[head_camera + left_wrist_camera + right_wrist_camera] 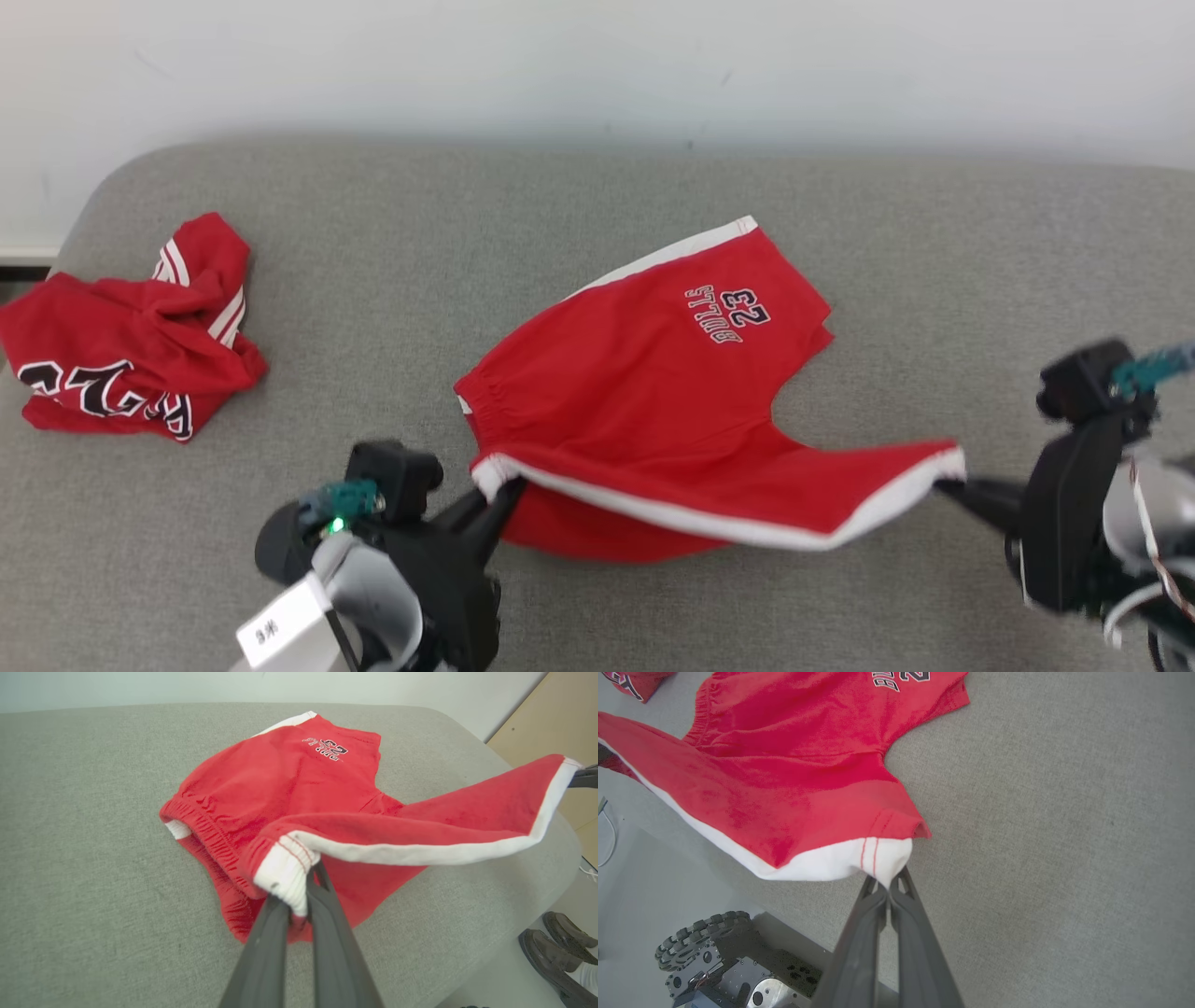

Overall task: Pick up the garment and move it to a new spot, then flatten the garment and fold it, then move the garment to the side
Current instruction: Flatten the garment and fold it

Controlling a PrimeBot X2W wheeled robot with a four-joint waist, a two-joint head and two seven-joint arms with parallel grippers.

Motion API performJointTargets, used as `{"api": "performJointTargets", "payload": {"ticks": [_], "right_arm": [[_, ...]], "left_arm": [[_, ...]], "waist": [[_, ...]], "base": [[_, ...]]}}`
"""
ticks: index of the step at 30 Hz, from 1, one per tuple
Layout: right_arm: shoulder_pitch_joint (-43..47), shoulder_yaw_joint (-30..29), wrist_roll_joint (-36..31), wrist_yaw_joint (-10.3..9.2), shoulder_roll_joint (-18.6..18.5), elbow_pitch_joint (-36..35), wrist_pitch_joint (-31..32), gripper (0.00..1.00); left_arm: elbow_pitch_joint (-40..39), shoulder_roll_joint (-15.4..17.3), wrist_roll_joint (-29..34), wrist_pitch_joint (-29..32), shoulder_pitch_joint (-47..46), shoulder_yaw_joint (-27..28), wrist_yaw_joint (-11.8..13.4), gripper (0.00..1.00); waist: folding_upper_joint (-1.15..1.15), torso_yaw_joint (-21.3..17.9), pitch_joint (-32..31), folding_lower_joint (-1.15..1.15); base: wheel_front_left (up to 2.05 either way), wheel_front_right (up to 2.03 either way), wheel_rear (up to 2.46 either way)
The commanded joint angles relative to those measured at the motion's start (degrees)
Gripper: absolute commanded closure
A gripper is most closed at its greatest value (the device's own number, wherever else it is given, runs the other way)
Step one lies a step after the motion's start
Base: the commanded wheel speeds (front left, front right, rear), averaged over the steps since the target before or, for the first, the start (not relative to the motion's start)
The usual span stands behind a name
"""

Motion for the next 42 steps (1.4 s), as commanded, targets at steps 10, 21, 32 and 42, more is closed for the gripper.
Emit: {"api": "performJointTargets", "payload": {"ticks": [10,21,32,42], "right_arm": [[-18.2,6.8,-4.5,-0.02,-6.5,12.1,-5.5,1.0],[-32.1,16.5,-10.8,-0.02,-8.2,23.7,-14.8,1.0],[-45.8,25.4,-13.7,-0.02,-7.4,36.2,-22.8,1.0],[-53.0,30.1,-13.4,-0.02,-5.4,47.2,-28.6,1.0]], "left_arm": [[5.0,-4.8,-1.3,-3.2,-8.4,2.9,-0.3,1.0],[9.3,-8.0,-1.3,-5.5,-13.3,2.9,-1.6,1.0],[14.6,-11.4,-1.6,-6.0,-19.3,3.3,-2.0,1.0],[20.4,-14.1,-1.8,-6.9,-23.6,3.4,-1.2,1.0]], "waist": [[0.0,3.0,6.6,-0.01],[0.0,5.7,10.5,-0.01],[0.0,7.8,12.8,-0.01],[0.0,9.8,15.2,-0.01]], "base": [[0.0,0.0,0.0],[0.0,0.0,0.0],[0.0,0.0,0.0],[0.0,0.0,0.0]]}}
